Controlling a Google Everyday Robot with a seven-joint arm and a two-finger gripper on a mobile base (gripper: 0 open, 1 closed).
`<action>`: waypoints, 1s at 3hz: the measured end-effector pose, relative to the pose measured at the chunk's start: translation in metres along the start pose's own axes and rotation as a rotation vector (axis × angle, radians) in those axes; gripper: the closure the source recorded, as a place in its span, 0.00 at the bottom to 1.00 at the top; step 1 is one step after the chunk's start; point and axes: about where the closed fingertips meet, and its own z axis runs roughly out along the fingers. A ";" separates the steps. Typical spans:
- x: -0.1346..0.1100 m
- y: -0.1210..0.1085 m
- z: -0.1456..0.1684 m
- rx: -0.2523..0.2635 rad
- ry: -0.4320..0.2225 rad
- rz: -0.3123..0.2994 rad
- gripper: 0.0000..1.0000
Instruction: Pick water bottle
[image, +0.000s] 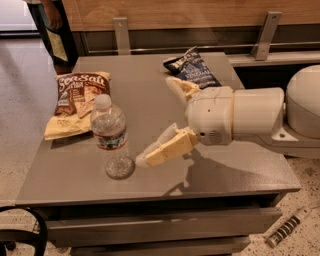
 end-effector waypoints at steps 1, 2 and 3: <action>0.000 0.008 0.027 -0.030 -0.084 0.013 0.00; 0.000 0.014 0.045 -0.031 -0.156 0.053 0.00; 0.003 0.025 0.056 -0.029 -0.219 0.110 0.00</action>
Offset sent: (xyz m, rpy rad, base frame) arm 0.0047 0.0592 -0.0260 0.2747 0.0481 0.0271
